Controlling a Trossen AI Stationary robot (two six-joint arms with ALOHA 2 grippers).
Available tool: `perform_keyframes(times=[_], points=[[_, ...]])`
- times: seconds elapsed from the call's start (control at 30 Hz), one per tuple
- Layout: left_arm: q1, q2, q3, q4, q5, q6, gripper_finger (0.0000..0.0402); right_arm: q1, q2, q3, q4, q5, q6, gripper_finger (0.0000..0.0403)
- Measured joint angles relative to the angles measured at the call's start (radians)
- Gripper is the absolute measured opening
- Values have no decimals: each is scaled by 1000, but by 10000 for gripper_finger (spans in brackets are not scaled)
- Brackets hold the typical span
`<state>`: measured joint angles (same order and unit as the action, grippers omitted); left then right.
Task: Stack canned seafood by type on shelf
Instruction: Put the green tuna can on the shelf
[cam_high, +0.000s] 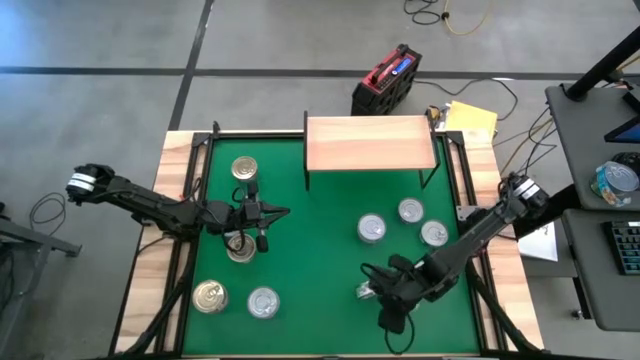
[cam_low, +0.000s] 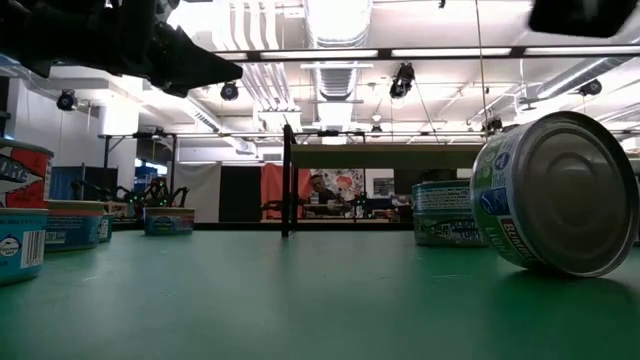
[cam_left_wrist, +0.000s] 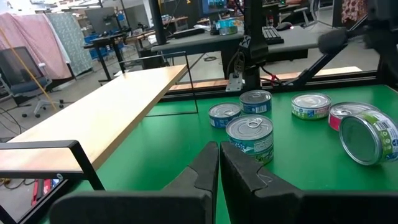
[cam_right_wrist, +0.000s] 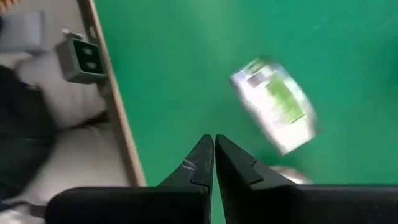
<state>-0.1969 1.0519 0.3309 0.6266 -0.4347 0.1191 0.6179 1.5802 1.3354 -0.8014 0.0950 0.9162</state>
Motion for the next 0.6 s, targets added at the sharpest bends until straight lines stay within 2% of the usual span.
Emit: perform_keyframes(times=[0.2,0.3,0.4,0.6], points=[[0,0,0,0,0,0,0,-60,-2,0,-42,5,-167,12],[0,0,0,2,0,0,0,-80,-3,0,-64,3,-219,30],[0,0,0,10,0,0,0,-92,-7,0,-86,2,-247,65],[0,0,0,29,0,0,0,-95,-5,0,-83,11,-278,161]])
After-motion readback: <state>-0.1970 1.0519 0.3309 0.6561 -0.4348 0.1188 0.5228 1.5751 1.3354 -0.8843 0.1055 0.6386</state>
